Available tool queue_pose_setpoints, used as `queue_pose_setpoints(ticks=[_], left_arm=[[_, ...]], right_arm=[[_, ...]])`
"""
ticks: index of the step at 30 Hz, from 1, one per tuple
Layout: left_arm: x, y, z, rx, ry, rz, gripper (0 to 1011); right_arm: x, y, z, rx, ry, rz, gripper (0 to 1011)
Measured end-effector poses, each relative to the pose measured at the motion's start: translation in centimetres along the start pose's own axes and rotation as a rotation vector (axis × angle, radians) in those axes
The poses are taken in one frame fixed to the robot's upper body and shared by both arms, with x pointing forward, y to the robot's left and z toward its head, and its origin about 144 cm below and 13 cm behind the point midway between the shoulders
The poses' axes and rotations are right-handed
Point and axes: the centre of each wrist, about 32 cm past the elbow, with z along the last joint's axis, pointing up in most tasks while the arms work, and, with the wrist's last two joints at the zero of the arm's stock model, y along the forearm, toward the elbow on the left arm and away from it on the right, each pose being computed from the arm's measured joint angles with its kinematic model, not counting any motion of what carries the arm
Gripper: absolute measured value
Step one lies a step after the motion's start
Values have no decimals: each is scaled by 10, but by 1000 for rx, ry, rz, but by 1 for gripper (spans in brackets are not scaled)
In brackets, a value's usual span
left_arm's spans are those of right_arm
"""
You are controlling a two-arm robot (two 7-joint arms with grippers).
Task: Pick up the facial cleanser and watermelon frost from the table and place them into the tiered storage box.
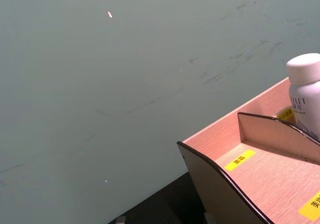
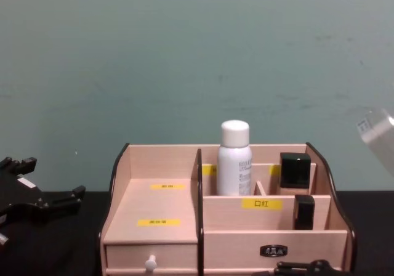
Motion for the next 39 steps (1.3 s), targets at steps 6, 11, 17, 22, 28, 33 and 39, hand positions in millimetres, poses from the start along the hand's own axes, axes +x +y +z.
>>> queue_pose_setpoints(ticks=[6,11,17,22,28,33,39], left_arm=[[0,0,0,0,0,0,1010],[0,0,0,0,0,0,1010],[0,0,0,0,0,0,1010],[0,0,0,0,0,0,1010],[0,0,0,0,0,0,1010],[0,0,0,0,0,0,1010],[0,0,0,0,0,0,1010]], right_arm=[[3,3,0,0,-2,7,1000],[6,7,-1,-1,-2,14,1000],[7,10,-2,-5,2,19,1000],[7,13,-2,-7,4,26,1000],[7,16,-3,-11,8,32,1000],[6,18,-3,-25,16,27,1000],[6,18,-3,-26,16,25,1000]])
